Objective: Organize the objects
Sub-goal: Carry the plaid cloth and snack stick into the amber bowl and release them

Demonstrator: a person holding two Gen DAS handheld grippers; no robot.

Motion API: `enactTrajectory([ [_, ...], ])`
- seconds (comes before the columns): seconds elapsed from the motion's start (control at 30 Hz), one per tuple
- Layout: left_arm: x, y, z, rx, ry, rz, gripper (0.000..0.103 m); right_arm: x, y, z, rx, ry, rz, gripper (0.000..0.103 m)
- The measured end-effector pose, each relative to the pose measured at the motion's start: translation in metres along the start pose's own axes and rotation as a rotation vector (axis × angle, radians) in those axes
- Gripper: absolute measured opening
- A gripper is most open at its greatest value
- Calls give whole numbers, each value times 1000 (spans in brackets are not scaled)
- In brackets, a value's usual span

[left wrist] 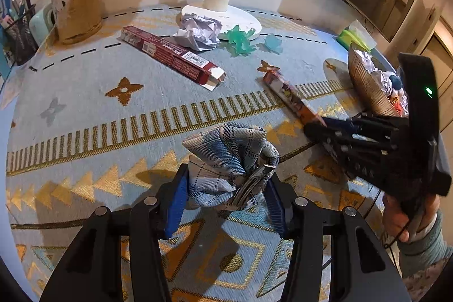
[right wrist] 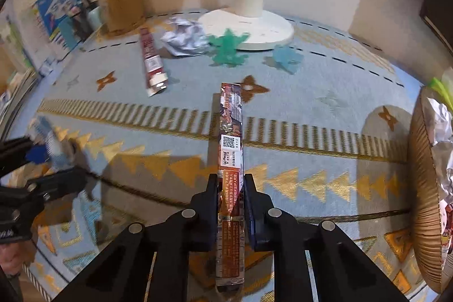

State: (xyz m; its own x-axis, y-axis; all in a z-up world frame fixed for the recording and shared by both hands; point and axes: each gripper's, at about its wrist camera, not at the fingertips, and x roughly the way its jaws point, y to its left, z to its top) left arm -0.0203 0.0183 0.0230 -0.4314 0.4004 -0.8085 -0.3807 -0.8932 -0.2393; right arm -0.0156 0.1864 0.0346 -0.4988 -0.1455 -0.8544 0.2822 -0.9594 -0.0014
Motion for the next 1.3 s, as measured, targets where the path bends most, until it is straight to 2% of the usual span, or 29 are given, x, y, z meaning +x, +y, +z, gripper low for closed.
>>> enactTrajectory([
  [0.13, -5, -12, 8, 22, -10, -9, 48, -25, -1, -8, 31, -34, 124, 16],
  [0.3, -17, -45, 35, 80, -58, -38, 48, -73, -24, -10, 107, -121, 178, 16],
  [0.5, -24, -124, 84, 219, -126, -123, 48, -148, -96, -19, 250, -284, 69, 16],
  [0.6, -21, -172, 105, 303, -153, -170, 48, -184, -145, -32, 363, -363, -41, 16],
  [0.63, -18, -188, 112, 330, -161, -186, 48, -196, -165, -39, 415, -387, -101, 16],
  [0.73, -6, -228, 127, 367, -181, -201, 48, -212, -212, -56, 549, -407, -249, 16],
  [0.8, 6, -251, 134, 374, -177, -216, 48, -212, -235, -63, 620, -384, -319, 16],
  [0.83, 14, -263, 137, 379, -166, -235, 48, -209, -246, -67, 648, -365, -327, 16],
  [0.93, 31, -289, 143, 399, -158, -274, 49, -198, -268, -75, 698, -335, -282, 16],
  [1.03, 49, -306, 149, 424, -142, -248, 53, -187, -274, -75, 699, -301, -303, 18],
  [1.07, 56, -309, 150, 426, -118, -235, 53, -186, -272, -76, 689, -291, -328, 23],
  [1.1, 62, -309, 151, 422, -93, -234, 53, -183, -271, -75, 671, -281, -354, 32],
  [1.17, 70, -302, 149, 406, -65, -242, 53, -181, -269, -76, 651, -283, -350, 46],
  [1.2, 71, -298, 148, 397, -59, -245, 53, -180, -267, -78, 647, -292, -336, 50],
  [1.3, 71, -285, 146, 360, -35, -294, 53, -183, -266, -82, 647, -306, -326, 52],
])
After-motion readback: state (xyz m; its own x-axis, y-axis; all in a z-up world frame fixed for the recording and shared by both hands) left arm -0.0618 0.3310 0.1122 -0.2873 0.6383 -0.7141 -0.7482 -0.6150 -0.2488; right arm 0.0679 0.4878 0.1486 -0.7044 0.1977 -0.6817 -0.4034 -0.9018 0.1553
